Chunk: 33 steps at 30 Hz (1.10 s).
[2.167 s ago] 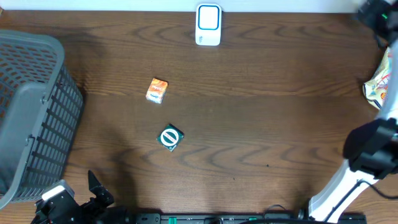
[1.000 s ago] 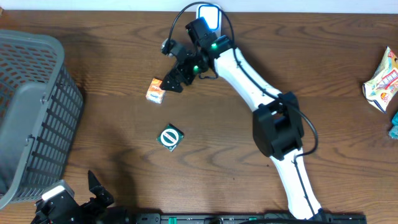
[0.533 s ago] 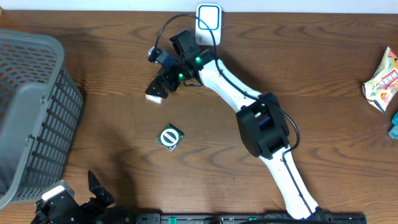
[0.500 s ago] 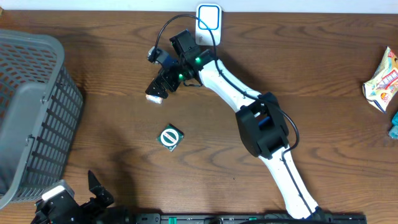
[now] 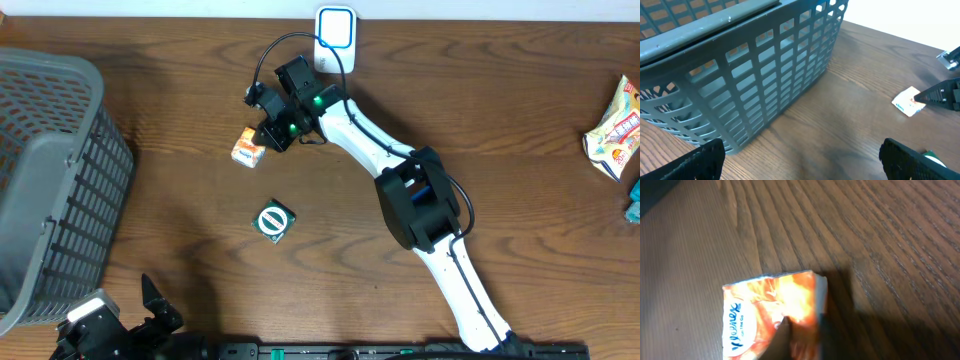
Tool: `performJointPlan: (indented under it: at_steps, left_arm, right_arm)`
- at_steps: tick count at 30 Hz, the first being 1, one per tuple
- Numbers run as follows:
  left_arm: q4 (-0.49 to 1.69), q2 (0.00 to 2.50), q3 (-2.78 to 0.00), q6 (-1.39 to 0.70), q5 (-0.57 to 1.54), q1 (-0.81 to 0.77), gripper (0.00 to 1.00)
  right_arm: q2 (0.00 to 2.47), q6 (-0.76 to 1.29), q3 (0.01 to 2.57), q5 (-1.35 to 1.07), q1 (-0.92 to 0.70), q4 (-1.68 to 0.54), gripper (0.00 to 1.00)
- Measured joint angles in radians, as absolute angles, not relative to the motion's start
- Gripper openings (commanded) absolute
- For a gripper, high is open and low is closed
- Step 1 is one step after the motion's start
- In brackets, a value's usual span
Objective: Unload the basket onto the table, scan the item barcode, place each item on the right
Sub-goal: 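Reach the right gripper down and grasp the orange Kleenex box, then lift the Kleenex box and carry it toward the white scanner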
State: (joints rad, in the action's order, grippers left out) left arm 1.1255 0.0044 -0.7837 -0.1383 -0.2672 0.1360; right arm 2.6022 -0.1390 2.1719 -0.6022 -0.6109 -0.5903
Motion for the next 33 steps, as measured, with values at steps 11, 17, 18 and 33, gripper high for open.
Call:
performJointPlan:
  at_steps: [11,17,18,33]
  left_arm:
    - [1.126,0.004,-0.784,-0.138,-0.267,0.136,0.98]
    - [1.126,0.004,-0.784,-0.138,-0.268,0.136,0.98]
    - [1.126,0.004,-0.784,-0.138,-0.268,0.136,0.98]
    - [1.126,0.004,-0.784,-0.138,-0.267,0.136,0.98]
  right_arm:
    - [2.591,-0.04,2.181,-0.588,-0.601,-0.691,0.01]
    - [2.52,0.166,2.177,-0.538,-0.517,-0.994,0.01]
    - [2.506,0.198,2.176,-0.535,-0.496,-1.047,0.01]
    - [2.202,0.386,2.171,-0.53,-0.282,-1.543,0.02]
